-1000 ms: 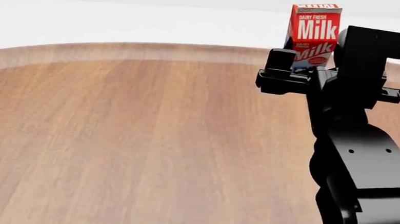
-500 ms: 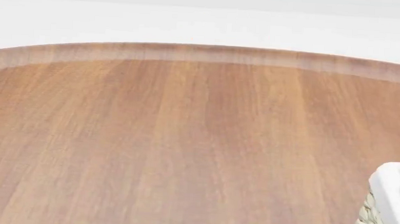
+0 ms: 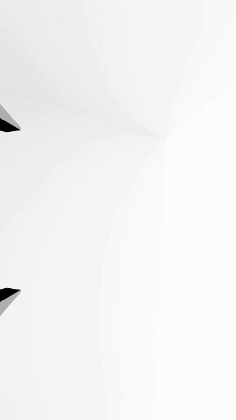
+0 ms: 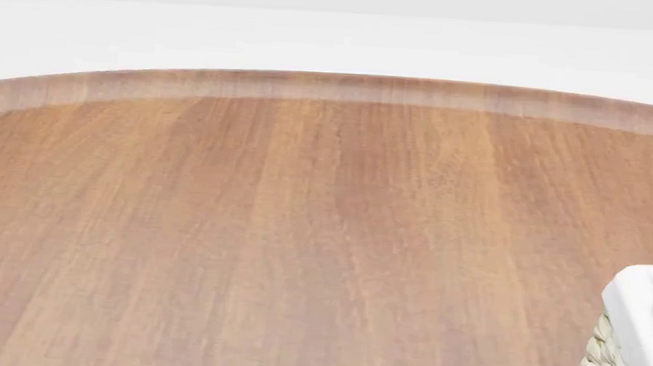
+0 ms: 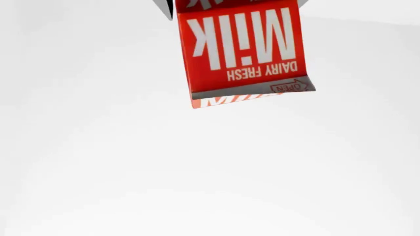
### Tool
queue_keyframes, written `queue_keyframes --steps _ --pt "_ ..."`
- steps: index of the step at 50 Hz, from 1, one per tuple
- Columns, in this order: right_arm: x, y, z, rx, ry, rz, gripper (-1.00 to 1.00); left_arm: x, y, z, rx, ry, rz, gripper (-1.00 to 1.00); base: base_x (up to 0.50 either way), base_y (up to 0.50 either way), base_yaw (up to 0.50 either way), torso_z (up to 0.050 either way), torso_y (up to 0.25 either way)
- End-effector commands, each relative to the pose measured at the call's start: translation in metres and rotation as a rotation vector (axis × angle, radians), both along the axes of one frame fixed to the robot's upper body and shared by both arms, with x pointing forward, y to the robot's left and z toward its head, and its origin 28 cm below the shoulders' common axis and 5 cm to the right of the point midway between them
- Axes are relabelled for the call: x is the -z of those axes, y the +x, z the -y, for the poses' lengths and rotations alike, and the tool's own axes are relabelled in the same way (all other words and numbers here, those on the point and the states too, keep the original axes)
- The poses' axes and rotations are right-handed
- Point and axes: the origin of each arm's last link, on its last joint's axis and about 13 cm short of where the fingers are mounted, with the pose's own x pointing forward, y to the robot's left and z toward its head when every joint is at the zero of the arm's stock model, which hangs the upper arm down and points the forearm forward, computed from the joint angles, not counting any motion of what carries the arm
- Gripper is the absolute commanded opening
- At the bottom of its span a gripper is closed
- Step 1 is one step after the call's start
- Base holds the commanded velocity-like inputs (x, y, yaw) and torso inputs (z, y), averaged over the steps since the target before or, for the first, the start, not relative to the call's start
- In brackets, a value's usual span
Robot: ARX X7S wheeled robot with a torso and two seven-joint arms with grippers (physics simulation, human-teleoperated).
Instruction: Pick the milk and place it in the basket.
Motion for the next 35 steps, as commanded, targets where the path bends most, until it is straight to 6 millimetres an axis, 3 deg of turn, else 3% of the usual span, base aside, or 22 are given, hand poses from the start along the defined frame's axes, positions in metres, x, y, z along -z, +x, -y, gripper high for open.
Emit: queue_keyframes --steps 1,19,35 --pt "-0.019 -0.034 0.021 0.028 -0.002 0.056 -1.0 0.001 0.0 -0.001 -0.015 0.015 0.009 1.0 0.0 0.0 0.0 0.0 0.0" --pt "-0.055 -0.07 0.051 -0.086 -0.101 -0.055 -1.0 -0.001 0.001 -0.001 -0.014 0.019 0.012 1.0 0.0 0.0 0.0 0.001 0.001" --pt "-0.074 -0.081 0.074 -0.161 -0.122 -0.266 -1.0 -0.001 -0.001 -0.001 -0.017 0.021 0.014 1.0 0.0 0.0 0.0 0.001 0.001"
